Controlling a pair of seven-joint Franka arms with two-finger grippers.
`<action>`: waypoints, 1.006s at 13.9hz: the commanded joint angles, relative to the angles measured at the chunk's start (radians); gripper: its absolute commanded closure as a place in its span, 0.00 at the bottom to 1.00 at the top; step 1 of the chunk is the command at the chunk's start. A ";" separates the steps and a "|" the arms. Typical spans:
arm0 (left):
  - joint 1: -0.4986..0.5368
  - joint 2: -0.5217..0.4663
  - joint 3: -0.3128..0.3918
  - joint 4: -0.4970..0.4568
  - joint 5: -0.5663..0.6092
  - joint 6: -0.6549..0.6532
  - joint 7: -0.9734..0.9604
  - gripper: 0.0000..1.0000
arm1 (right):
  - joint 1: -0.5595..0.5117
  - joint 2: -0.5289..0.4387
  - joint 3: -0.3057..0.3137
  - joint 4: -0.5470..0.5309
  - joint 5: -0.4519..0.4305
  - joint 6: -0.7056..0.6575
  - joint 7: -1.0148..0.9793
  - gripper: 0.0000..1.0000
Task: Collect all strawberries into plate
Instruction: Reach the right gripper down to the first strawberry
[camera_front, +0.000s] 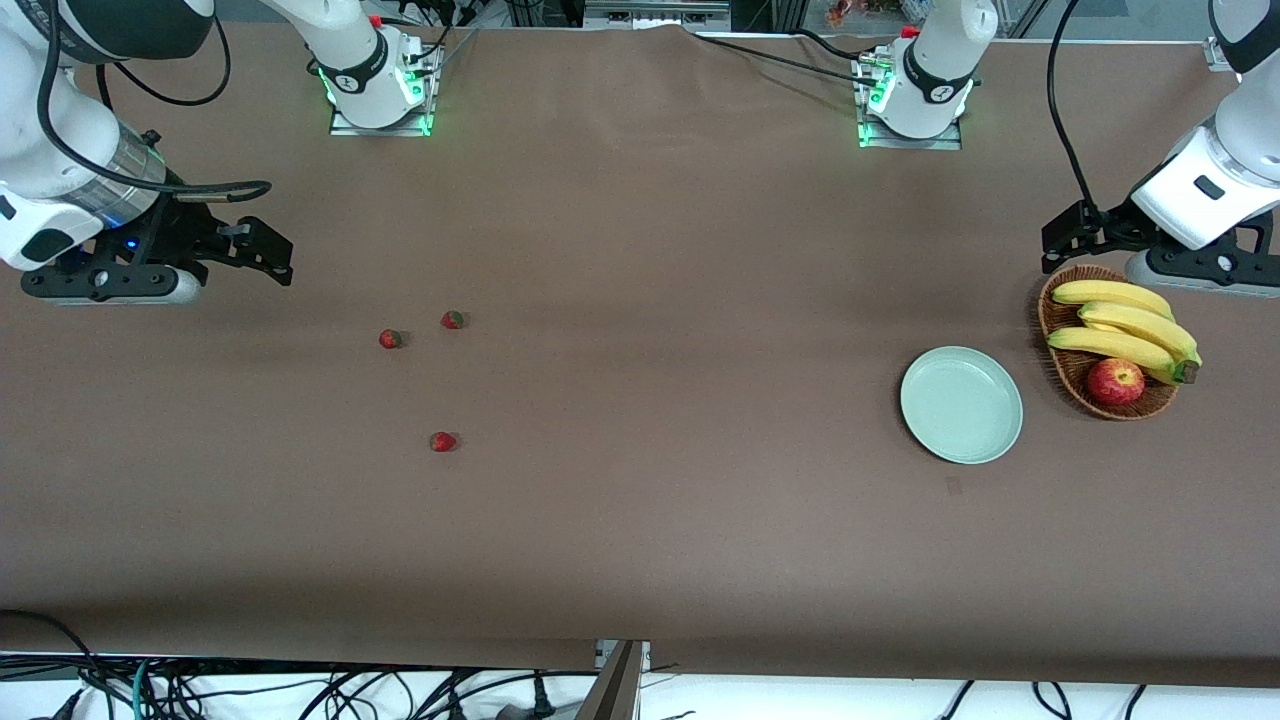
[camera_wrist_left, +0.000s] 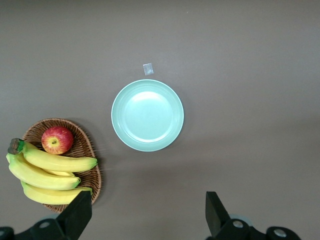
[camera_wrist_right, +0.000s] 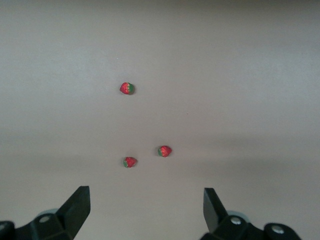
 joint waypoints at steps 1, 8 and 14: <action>-0.008 -0.001 0.002 0.019 -0.006 -0.022 -0.005 0.00 | -0.008 0.000 0.008 0.021 0.017 -0.005 0.010 0.00; -0.012 -0.001 0.001 0.020 -0.004 -0.028 -0.006 0.00 | -0.027 0.013 0.002 0.028 0.012 0.053 -0.008 0.00; -0.012 -0.001 0.002 0.019 -0.003 -0.042 -0.005 0.00 | -0.022 0.259 0.004 0.043 0.006 0.252 0.004 0.00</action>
